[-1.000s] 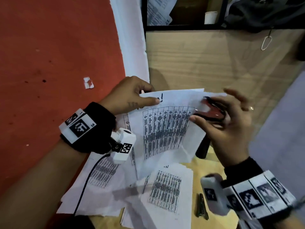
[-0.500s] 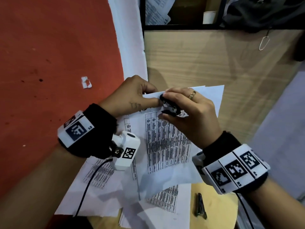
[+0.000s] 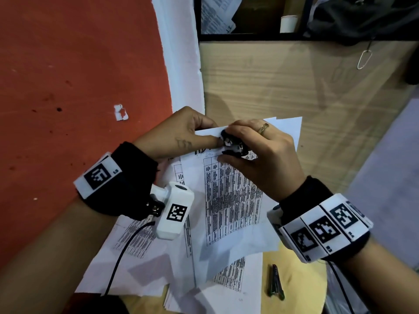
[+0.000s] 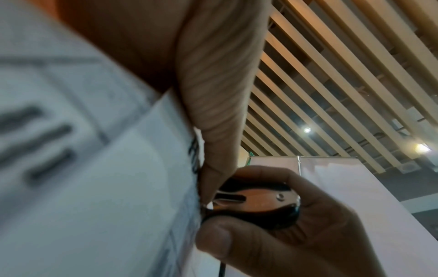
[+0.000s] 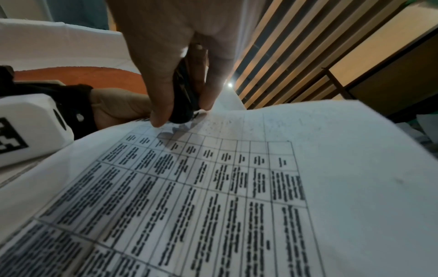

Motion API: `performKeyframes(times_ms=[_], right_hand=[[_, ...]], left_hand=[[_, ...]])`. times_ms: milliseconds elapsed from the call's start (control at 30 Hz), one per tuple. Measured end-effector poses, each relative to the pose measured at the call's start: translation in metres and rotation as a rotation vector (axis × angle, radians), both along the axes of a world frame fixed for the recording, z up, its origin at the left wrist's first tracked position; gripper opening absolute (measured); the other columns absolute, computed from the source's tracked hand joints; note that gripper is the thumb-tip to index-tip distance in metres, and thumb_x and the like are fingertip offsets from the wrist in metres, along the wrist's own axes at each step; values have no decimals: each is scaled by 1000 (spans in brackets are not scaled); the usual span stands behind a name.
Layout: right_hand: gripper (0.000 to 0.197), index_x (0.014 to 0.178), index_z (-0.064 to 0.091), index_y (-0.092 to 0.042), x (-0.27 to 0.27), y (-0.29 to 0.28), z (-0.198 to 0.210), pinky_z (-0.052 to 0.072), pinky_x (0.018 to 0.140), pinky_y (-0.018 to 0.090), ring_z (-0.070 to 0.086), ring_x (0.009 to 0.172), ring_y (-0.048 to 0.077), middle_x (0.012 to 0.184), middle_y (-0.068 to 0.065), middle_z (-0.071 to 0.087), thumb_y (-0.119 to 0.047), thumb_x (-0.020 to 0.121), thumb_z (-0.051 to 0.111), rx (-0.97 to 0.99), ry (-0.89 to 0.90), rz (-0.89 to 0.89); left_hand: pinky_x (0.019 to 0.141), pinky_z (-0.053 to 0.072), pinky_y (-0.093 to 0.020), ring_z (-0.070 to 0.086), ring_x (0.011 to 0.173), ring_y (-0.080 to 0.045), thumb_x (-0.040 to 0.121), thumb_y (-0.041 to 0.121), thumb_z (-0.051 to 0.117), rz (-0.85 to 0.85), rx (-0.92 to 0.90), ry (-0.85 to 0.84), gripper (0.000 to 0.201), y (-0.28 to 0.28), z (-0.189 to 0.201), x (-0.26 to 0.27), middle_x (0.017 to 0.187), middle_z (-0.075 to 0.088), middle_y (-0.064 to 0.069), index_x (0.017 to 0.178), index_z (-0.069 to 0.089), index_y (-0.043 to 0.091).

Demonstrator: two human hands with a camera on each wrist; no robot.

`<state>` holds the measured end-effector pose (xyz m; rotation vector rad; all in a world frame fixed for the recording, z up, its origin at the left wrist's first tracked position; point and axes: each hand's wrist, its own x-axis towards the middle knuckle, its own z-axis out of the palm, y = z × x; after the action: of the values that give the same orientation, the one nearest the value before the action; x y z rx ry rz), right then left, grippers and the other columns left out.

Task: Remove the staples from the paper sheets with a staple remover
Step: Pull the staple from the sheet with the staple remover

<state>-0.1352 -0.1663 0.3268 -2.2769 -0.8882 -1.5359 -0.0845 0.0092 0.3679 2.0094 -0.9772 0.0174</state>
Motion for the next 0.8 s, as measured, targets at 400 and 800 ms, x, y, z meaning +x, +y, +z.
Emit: performKeyframes(times_ms=[400, 800], right_hand=[[27, 91, 68, 4, 4, 0, 1, 52, 58, 37, 65, 75, 33, 91, 14, 68, -16, 75, 76, -85, -37, 3], [27, 87, 69, 1, 4, 2, -2, 53, 65, 39, 64, 78, 23, 88, 9, 68, -18, 71, 80, 159, 65, 110]], left_hand=[[68, 41, -28, 55, 71, -13, 77, 12, 75, 49, -53, 62, 14, 0, -1, -1, 85, 68, -27, 84, 72, 0], [77, 48, -29, 61, 80, -16, 69, 20, 74, -23, -146, 153, 31, 2, -3, -2, 94, 70, -23, 92, 70, -1]])
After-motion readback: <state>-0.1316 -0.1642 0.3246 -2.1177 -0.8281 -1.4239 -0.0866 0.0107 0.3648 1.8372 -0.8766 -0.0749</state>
